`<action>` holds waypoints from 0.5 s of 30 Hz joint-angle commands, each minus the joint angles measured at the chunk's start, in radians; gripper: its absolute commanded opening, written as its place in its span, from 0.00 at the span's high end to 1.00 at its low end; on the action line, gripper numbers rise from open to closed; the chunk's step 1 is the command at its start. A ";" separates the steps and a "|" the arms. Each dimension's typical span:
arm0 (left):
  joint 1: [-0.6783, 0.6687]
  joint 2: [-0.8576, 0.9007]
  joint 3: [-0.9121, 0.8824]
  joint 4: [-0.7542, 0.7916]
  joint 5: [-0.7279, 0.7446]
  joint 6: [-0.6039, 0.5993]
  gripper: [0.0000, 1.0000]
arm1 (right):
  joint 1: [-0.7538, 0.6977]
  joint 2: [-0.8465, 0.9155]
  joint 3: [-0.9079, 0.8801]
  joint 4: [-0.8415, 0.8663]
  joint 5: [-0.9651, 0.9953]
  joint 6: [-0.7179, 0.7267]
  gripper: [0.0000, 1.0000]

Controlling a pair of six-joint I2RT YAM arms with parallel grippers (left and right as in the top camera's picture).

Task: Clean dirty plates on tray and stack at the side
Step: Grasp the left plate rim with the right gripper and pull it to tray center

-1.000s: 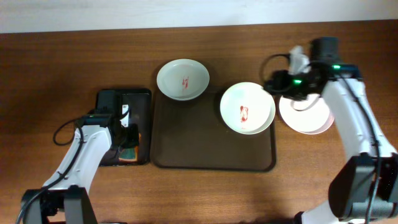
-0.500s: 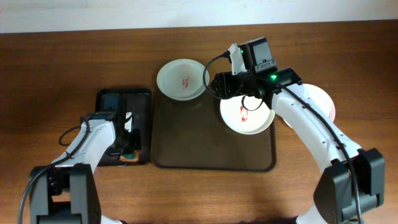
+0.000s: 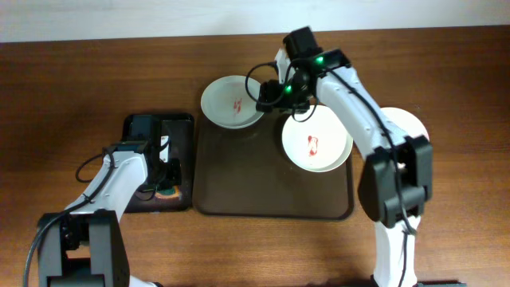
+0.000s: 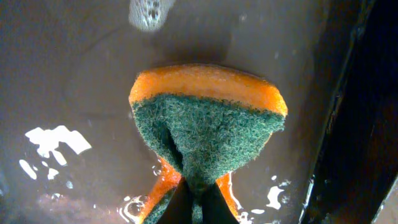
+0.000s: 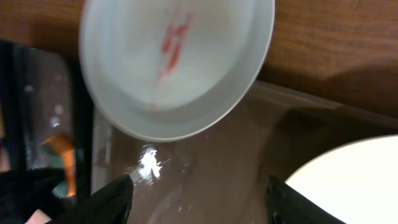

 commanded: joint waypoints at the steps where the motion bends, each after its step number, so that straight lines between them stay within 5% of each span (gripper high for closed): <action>1: 0.004 -0.014 0.019 0.009 0.018 -0.003 1.00 | 0.037 0.066 0.013 0.035 -0.008 0.067 0.35; 6: 0.004 -0.014 0.019 0.009 0.018 -0.003 1.00 | 0.059 0.092 0.007 0.166 0.012 0.164 0.37; 15: 0.004 -0.014 0.019 0.008 0.019 -0.003 1.00 | 0.113 0.094 -0.004 0.130 0.193 0.420 0.45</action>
